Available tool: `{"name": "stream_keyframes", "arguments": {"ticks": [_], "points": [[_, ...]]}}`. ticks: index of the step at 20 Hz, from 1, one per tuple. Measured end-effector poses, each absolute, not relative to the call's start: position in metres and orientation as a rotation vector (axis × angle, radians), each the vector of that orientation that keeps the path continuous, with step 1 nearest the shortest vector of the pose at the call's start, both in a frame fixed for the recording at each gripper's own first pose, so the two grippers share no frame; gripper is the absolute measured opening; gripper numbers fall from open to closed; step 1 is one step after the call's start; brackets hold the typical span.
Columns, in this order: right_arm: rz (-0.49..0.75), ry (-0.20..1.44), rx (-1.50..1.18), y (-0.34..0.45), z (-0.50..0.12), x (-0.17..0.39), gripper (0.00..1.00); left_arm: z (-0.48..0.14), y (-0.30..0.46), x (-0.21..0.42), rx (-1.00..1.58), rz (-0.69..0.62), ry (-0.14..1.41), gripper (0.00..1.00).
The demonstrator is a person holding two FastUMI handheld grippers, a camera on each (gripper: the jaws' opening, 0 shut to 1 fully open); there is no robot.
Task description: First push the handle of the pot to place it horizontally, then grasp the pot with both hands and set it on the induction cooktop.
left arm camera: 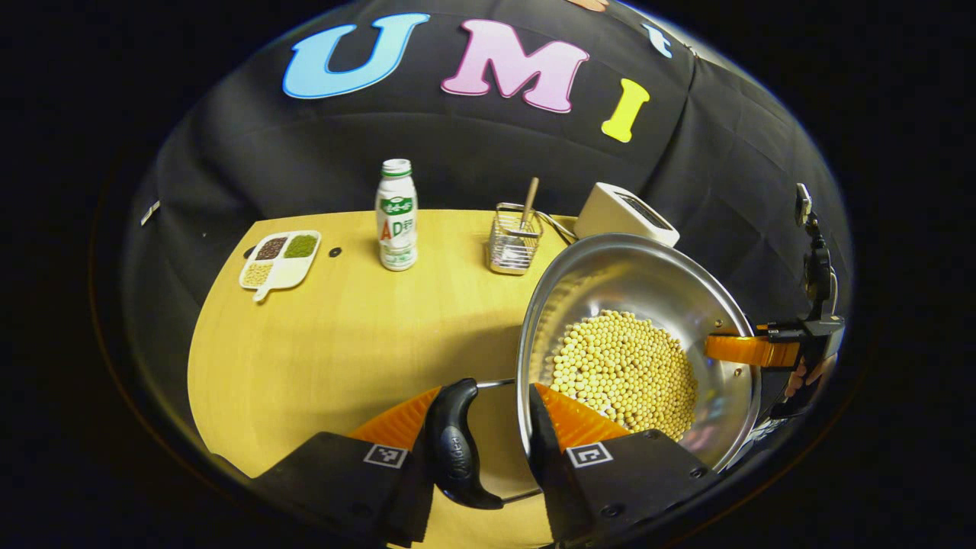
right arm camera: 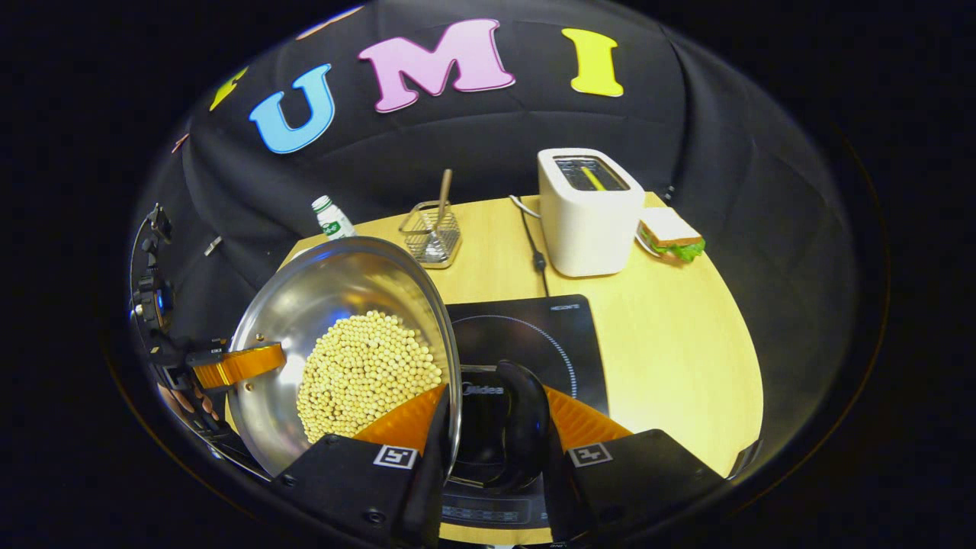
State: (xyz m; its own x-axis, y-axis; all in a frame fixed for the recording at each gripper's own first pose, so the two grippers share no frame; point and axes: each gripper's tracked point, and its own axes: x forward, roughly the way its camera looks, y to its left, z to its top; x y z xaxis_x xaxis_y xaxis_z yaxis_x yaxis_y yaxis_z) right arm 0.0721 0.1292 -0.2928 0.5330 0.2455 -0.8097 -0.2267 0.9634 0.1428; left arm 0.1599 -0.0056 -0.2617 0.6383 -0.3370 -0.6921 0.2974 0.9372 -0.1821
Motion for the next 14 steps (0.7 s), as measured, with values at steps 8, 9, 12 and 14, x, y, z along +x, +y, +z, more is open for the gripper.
{"name": "stream_keyframes", "arguments": {"ticks": [8, 9, 12, 14], "points": [[0.252, 1.0, 0.028, 0.068, -0.32, 0.096, 0.57, -0.288, -0.076, 0.17, -0.048, -0.368, 0.835, 0.61], [0.252, 1.011, 0.027, 0.061, -0.326, 0.098, 0.57, -0.294, -0.082, 0.17, -0.048, -0.365, 0.843, 0.61], [0.25, 1.042, 0.025, 0.046, -0.343, 0.105, 0.52, -0.31, -0.096, 0.174, -0.048, -0.362, 0.863, 0.61], [0.252, 1.054, 0.023, 0.042, -0.353, 0.111, 0.57, -0.32, -0.1, 0.176, -0.057, -0.353, 0.882, 0.61]]}}
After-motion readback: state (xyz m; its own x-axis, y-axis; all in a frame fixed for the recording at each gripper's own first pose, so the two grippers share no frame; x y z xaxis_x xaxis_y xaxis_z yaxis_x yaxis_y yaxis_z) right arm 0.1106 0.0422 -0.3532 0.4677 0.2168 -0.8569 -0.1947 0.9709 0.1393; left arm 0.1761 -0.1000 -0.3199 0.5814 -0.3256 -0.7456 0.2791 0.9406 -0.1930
